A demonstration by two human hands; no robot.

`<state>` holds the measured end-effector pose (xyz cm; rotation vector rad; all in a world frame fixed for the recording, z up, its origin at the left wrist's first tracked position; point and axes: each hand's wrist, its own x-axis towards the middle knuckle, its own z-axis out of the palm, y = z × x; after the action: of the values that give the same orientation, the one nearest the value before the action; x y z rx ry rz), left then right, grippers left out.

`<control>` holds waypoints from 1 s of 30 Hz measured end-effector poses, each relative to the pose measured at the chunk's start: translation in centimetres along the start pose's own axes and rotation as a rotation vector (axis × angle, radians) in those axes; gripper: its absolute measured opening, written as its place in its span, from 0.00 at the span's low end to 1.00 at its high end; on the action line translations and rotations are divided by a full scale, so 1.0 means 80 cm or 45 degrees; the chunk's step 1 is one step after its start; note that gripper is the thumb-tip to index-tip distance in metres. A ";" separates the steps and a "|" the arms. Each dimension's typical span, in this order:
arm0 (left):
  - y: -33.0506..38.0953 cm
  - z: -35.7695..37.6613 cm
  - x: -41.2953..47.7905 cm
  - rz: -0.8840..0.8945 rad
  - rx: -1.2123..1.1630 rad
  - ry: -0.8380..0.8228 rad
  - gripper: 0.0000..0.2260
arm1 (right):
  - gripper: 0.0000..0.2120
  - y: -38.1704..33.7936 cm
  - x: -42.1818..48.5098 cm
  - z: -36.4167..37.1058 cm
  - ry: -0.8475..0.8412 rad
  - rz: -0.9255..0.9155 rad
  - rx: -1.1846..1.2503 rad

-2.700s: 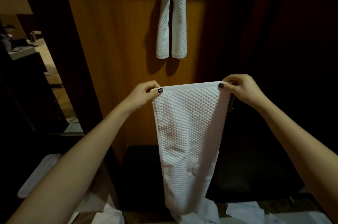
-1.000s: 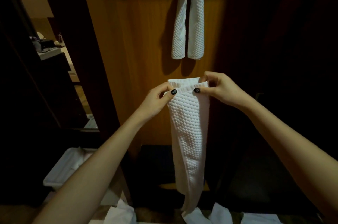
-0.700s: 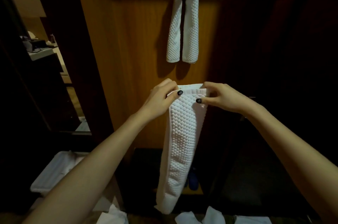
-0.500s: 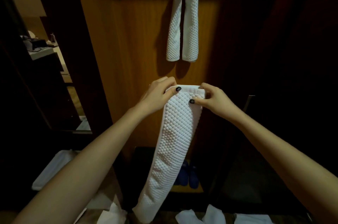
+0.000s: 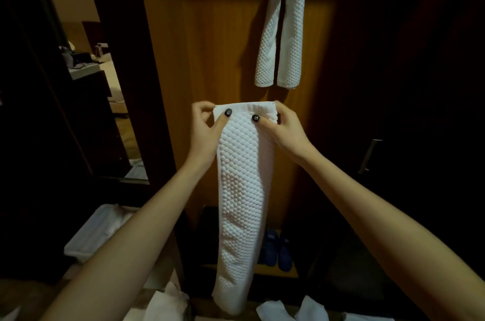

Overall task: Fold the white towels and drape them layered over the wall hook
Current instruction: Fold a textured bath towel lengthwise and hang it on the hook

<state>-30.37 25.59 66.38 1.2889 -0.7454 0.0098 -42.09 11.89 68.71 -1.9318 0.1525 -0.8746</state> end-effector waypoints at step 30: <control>-0.086 0.003 -0.083 -0.321 0.197 -0.313 0.08 | 0.06 -0.035 0.026 -0.039 0.099 -0.034 0.288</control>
<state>-32.82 25.84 57.15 1.5426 -0.7975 -0.3048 -43.24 10.12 72.95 -1.6942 0.0707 -0.9435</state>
